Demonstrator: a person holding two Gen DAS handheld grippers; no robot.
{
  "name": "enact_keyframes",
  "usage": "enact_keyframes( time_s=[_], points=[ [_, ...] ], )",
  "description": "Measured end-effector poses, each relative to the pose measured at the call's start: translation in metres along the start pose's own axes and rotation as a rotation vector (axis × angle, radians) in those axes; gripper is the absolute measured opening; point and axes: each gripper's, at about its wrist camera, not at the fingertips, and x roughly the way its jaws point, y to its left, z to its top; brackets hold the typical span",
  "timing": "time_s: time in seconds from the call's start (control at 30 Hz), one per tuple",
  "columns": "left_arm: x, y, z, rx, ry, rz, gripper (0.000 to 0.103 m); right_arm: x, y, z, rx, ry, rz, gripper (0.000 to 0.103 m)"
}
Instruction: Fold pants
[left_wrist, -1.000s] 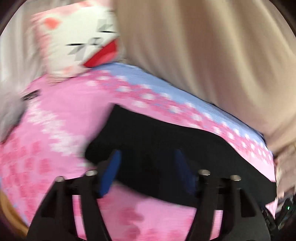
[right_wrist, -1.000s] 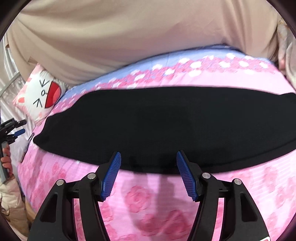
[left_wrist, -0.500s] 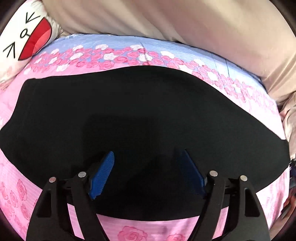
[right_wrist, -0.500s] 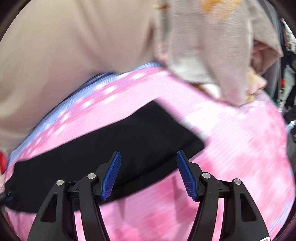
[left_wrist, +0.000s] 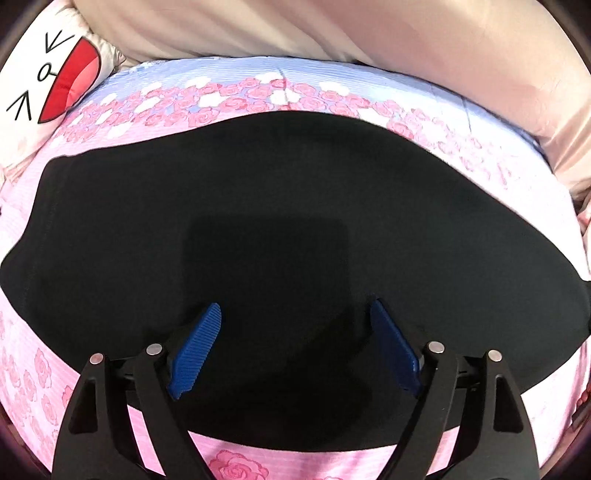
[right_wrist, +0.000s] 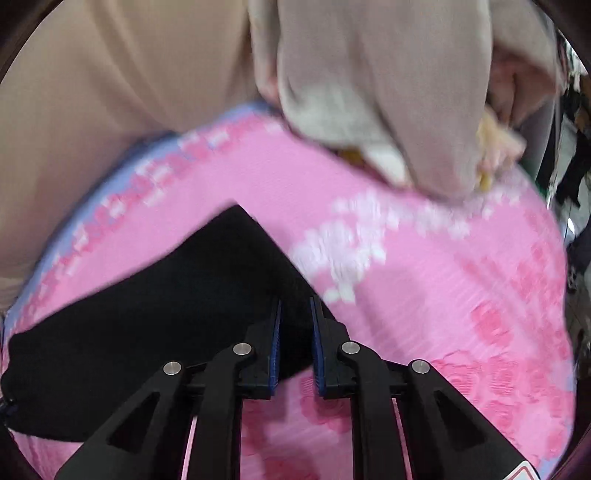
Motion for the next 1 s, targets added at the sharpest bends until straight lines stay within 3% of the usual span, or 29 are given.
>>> enact_keyframes(
  time_s=[0.13, 0.2, 0.33, 0.47, 0.53, 0.6, 0.67, 0.8, 0.87, 1.0],
  points=[
    [-0.003, -0.004, -0.003, 0.024, -0.011, 0.020, 0.085, -0.041, 0.017, 0.006, -0.002, -0.101, -0.087, 0.021],
    [-0.005, 0.003, -0.005, -0.003, -0.016, 0.009, 0.085, -0.064, 0.046, 0.011, -0.073, -0.156, -0.070, 0.025],
    [-0.014, 0.020, -0.005, -0.059, -0.031, -0.009, 0.085, -0.070, 0.152, 0.013, -0.286, -0.064, 0.237, 0.026],
    [-0.013, 0.042, -0.005, -0.082, -0.024, -0.009, 0.087, -0.040, 0.305, -0.012, -0.487, 0.171, 0.621, 0.030],
    [-0.011, 0.047, -0.009, -0.057, -0.019, -0.022, 0.087, -0.026, 0.373, -0.027, -0.560, 0.270, 0.750, 0.030],
    [-0.013, 0.046, -0.015, -0.005, -0.028, -0.015, 0.087, -0.011, 0.429, -0.038, -0.646, 0.314, 0.787, 0.030],
    [-0.013, 0.043, -0.021, 0.031, -0.038, -0.002, 0.088, 0.005, 0.491, -0.056, -0.738, 0.339, 0.754, 0.031],
    [-0.013, 0.044, -0.028, 0.064, -0.063, -0.027, 0.091, 0.025, 0.565, -0.088, -0.872, 0.400, 0.734, 0.031],
    [-0.013, 0.044, -0.029, 0.069, -0.067, -0.049, 0.095, 0.037, 0.582, -0.096, -0.878, 0.433, 0.728, 0.034],
    [-0.013, 0.042, -0.032, 0.097, -0.079, -0.057, 0.098, 0.045, 0.594, -0.104, -0.851, 0.526, 0.801, 0.049]
  ],
)
